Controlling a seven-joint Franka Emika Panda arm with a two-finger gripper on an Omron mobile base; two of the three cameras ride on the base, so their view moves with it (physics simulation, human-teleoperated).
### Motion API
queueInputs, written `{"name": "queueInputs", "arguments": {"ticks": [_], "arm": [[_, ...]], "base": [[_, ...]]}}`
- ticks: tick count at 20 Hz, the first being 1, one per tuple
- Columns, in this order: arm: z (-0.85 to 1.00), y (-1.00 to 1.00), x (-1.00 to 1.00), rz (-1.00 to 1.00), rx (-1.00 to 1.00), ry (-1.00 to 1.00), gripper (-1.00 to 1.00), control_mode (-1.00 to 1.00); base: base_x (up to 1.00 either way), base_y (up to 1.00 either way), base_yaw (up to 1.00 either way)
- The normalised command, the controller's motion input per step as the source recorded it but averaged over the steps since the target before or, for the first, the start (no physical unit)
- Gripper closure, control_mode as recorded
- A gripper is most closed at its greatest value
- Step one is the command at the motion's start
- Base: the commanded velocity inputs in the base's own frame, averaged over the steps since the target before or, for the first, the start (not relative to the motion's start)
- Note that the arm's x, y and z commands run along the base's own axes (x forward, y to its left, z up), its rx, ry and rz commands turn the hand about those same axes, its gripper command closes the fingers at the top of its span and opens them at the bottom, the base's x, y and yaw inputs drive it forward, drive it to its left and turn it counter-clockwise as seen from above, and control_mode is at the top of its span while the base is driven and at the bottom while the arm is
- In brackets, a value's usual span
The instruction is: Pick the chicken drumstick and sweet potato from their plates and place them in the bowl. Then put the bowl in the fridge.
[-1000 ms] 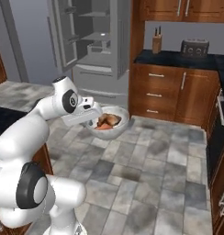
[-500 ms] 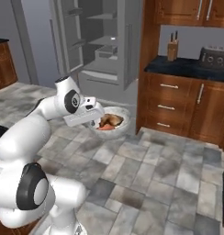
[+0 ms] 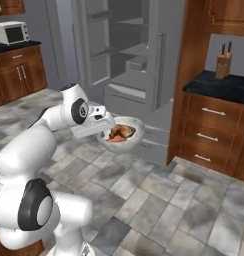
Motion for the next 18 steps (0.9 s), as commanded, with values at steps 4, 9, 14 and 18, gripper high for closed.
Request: {"name": "queueInputs", "arguments": {"ticks": [4, 9, 14, 18], "arm": [[0.00, 0.00, 0.00, 0.00, 0.00, 0.00, 1.00, 1.00], [0.00, 0.00, 0.00, 0.00, 0.00, 0.00, 1.00, 1.00], [0.00, 0.00, 0.00, 0.00, 0.00, 0.00, 1.00, 1.00], [0.00, 0.00, 0.00, 0.00, 0.00, 0.00, 1.00, 1.00]], "base": [[0.81, 0.00, 0.36], [0.82, 0.00, 0.35], [0.80, 0.00, 0.34], [0.81, -0.01, 0.11]]}}
